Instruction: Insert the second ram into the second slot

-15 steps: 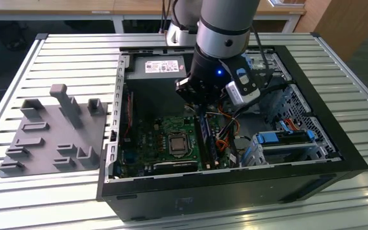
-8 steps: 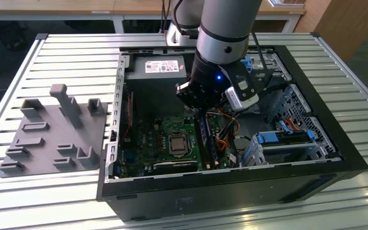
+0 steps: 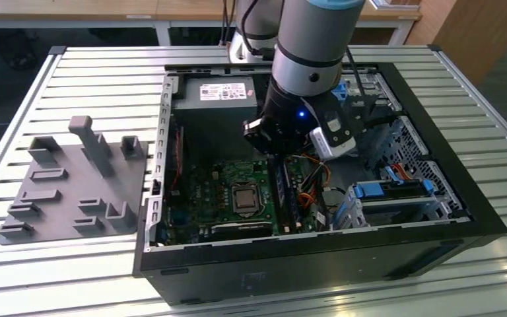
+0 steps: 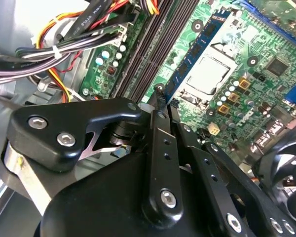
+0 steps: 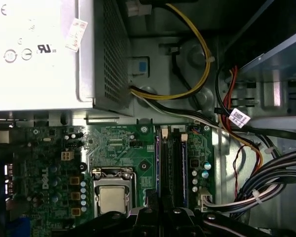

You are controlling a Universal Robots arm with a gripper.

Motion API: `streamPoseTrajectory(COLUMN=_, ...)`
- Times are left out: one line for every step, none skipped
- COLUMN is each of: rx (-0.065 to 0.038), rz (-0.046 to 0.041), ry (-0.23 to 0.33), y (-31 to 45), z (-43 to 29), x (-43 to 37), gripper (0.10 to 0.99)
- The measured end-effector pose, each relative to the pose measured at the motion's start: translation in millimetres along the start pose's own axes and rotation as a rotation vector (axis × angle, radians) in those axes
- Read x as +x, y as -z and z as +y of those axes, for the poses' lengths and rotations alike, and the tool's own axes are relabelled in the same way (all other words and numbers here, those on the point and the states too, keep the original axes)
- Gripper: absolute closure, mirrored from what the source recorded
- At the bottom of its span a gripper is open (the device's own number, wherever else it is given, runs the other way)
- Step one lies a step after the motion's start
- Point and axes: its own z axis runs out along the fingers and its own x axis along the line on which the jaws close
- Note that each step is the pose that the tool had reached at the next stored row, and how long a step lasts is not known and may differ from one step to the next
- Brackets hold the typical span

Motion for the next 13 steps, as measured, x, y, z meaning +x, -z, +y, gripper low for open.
streamPoseTrajectory(rx=0.000, rz=-0.0001, ry=-0.002, y=-1.6, z=0.0, x=-0.8, gripper=0.945)
streamPoseTrajectory(rx=0.000, rz=-0.0001, ry=-0.004, y=-2.8, z=0.0, x=-1.8, gripper=0.945)
streamPoseTrajectory(rx=0.000, rz=-0.0002, ry=-0.005, y=-3.7, z=0.0, x=-2.6, gripper=0.945)
streamPoseTrajectory(rx=0.000, rz=-0.0002, ry=-0.006, y=-3.8, z=0.0, x=-2.6, gripper=0.945)
streamPoseTrajectory(rx=0.000, rz=-0.0001, ry=-0.006, y=-3.8, z=0.0, x=-2.6, gripper=0.945)
streamPoseTrajectory(rx=0.000, rz=-0.0002, ry=-0.006, y=-3.8, z=0.0, x=-2.6, gripper=0.945)
streamPoseTrajectory(rx=0.000, rz=-0.0001, ry=-0.006, y=-3.8, z=0.0, x=-2.6, gripper=0.945)
streamPoseTrajectory(rx=0.000, rz=-0.0002, ry=-0.006, y=-3.8, z=0.0, x=-2.6, gripper=0.945)
streamPoseTrajectory(rx=0.000, rz=-0.0002, ry=-0.006, y=-3.9, z=0.0, x=-2.6, gripper=0.945)
streamPoseTrajectory(rx=0.000, rz=-0.0002, ry=-0.005, y=-4.2, z=0.0, x=-2.6, gripper=0.945)
streamPoseTrajectory(rx=0.000, rz=-0.0001, ry=0.004, y=-4.8, z=0.0, x=-2.7, gripper=0.945)
streamPoseTrajectory(rx=0.000, rz=0.0003, ry=0.015, y=-5.3, z=0.0, x=-2.8, gripper=0.945)
streamPoseTrajectory(rx=0.001, rz=0.0006, ry=0.024, y=-6.0, z=0.0, x=-3.1, gripper=0.945)
